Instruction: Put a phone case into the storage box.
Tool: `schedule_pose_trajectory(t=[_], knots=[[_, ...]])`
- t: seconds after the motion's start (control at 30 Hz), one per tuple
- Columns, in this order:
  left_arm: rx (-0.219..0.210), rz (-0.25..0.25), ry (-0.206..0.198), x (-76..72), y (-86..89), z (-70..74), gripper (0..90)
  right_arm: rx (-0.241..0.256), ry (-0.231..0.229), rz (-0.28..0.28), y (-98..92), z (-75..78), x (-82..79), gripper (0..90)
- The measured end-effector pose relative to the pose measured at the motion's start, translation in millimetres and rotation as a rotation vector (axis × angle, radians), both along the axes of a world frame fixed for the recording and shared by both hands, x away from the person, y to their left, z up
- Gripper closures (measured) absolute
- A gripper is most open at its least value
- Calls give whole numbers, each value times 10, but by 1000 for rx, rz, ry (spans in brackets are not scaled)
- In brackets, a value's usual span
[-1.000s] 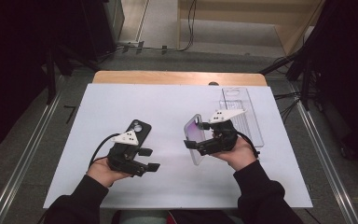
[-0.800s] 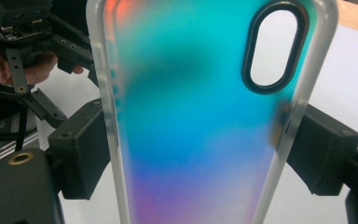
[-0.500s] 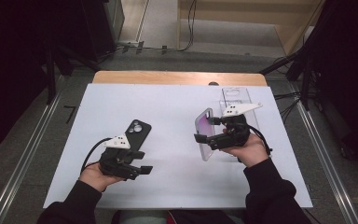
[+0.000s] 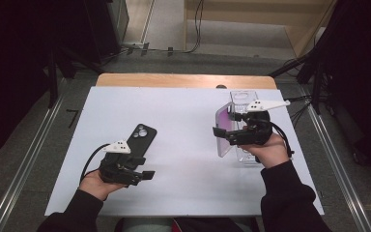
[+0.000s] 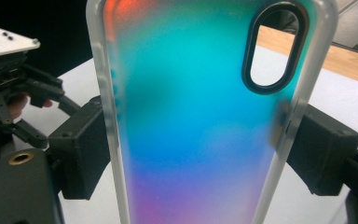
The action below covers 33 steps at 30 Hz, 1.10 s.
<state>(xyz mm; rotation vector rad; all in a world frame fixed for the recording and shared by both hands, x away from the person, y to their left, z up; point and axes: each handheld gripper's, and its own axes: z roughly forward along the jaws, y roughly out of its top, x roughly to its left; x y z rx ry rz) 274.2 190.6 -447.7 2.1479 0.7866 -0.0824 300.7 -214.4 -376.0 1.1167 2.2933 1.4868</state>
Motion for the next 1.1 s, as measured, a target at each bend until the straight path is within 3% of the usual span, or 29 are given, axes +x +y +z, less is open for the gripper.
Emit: schedule_pose_trajectory(t=[0.1, 0.27, 0.37, 0.63, 0.9, 1.1], knots=[[3, 5, 1, -10, 19, 4, 312, 3, -13, -38, -46, 20, 14, 146], [-3, 24, 4, -25, 52, 0, 313, 24, -19, -153, -130, 66, 41, 147], [-4, 30, 3, -33, 75, 5, 312, -3, -28, -207, -176, 69, 60, 147], [-16, 53, 9, -40, 112, 3, 313, 1, -39, -323, -325, 39, 128, 147], [-18, 68, 3, -33, 134, -5, 313, 12, -67, -419, -424, -32, 229, 146], [-17, 74, 3, -31, 143, -6, 313, 8, -77, -454, -474, -32, 393, 146]])
